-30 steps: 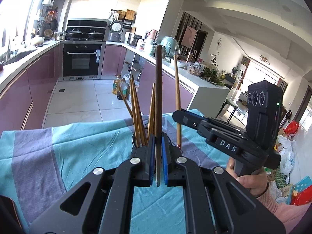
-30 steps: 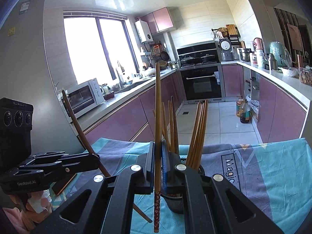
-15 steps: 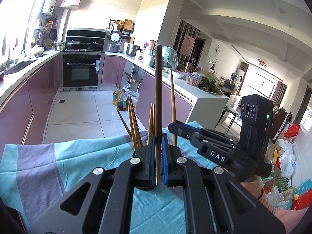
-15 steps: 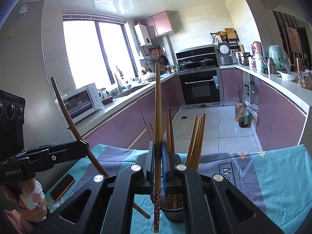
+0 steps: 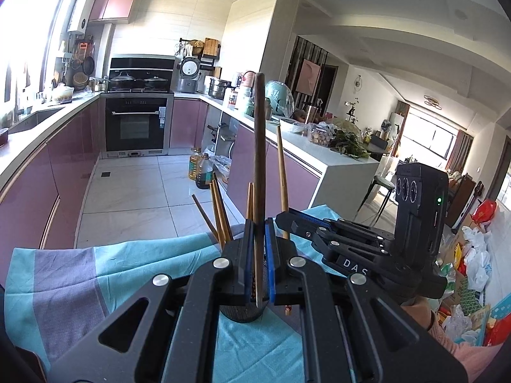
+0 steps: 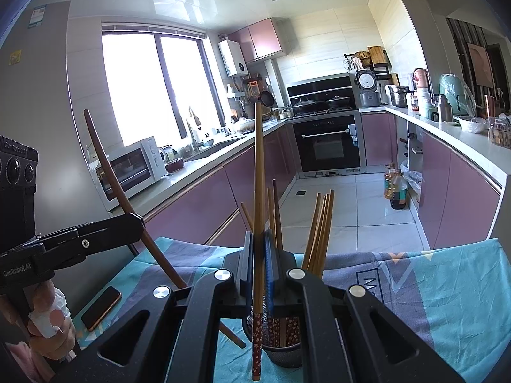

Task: Organize utensils
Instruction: 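Lower the chopsticks into the mesh cup with both grippers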

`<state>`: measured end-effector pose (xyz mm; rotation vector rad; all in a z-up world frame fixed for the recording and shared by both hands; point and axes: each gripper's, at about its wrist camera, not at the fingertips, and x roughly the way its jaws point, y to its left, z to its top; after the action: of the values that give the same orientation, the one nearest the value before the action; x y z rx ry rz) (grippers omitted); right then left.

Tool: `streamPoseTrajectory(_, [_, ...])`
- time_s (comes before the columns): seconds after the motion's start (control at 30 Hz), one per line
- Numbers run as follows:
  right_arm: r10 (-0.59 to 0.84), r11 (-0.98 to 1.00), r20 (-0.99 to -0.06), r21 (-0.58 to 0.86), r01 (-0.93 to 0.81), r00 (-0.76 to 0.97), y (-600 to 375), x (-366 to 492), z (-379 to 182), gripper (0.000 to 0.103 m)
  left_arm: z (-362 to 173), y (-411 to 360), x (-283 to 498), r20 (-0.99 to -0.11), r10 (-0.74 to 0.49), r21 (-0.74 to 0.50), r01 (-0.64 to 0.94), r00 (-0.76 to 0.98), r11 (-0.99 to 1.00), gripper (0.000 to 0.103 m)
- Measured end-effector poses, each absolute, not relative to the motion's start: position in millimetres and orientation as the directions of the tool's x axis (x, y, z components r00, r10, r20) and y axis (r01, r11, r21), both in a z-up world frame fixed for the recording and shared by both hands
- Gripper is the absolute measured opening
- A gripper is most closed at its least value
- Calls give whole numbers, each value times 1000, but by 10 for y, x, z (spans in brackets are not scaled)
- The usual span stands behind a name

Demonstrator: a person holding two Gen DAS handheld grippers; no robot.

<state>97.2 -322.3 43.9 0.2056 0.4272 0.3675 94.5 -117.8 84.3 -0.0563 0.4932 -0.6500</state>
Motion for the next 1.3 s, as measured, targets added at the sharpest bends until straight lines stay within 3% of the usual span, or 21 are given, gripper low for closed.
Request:
streamPoseTrajectory(0.9, [321, 939, -352, 240, -247, 879, -3179, 1324, 448, 6, 870, -1331, 1047, -454, -563, -169, 554, 690, 815, 7])
streamPoseTrajectory(1.3, [302, 948, -418, 223, -226, 856, -3138, 1354, 155, 6, 716, -1381, 1119, -521, -552, -158, 562, 651, 812, 7])
